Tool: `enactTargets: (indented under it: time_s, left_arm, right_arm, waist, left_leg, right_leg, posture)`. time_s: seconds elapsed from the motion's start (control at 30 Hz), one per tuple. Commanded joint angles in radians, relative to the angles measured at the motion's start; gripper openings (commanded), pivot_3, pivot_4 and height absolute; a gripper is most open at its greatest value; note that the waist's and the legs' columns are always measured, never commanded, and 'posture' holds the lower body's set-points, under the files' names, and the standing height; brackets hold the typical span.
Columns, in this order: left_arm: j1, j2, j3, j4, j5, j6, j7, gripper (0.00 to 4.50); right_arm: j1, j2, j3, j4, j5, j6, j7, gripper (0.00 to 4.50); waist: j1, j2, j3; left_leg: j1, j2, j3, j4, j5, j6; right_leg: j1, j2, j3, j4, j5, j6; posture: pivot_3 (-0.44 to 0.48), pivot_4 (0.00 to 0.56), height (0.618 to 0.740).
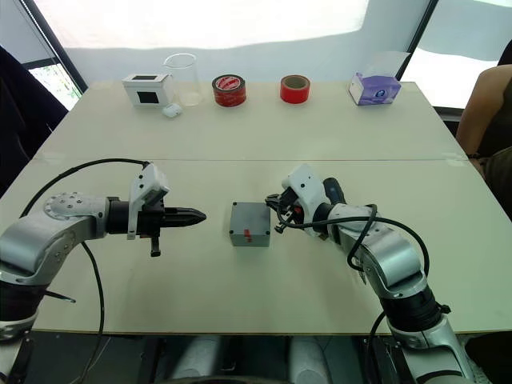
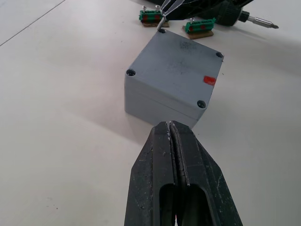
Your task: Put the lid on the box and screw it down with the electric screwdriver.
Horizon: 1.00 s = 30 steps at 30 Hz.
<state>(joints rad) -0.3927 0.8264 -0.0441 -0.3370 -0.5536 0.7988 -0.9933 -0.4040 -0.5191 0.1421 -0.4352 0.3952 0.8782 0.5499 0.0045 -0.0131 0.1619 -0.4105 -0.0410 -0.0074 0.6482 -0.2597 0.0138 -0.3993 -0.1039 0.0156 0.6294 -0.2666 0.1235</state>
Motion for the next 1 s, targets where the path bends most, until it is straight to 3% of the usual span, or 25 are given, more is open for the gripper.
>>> enactTargets:
  time_s: [0.03,1.0]
  left_arm:
    - [-0.012,0.007,0.016,-0.027,-0.004,-0.006,0.003,0.0]
    - [0.004,0.006,-0.011,0.014,0.046,-0.061,-0.022,0.0]
  right_arm:
    - [-0.008,0.005,-0.029,-0.027,0.019,-0.001,0.004,0.04]
    - [0.001,-0.004,-0.029,-0.031,0.021,0.007,0.004,0.04]
  waist:
    - [0.0,0.0,0.0]
    - [0.0,0.0,0.0]
  left_leg:
    - [0.0,0.0,0.0,0.0,0.0,0.0]
    - [0.0,0.0,0.0,-0.001,0.0,0.0]
  right_leg:
    - [0.0,0.0,0.0,0.0,0.0,0.0]
    - [0.0,-0.002,0.0,0.0,-0.001,-0.001]
  posture:
    - [0.0,0.15,0.74]
    - [0.0,0.15,0.74]
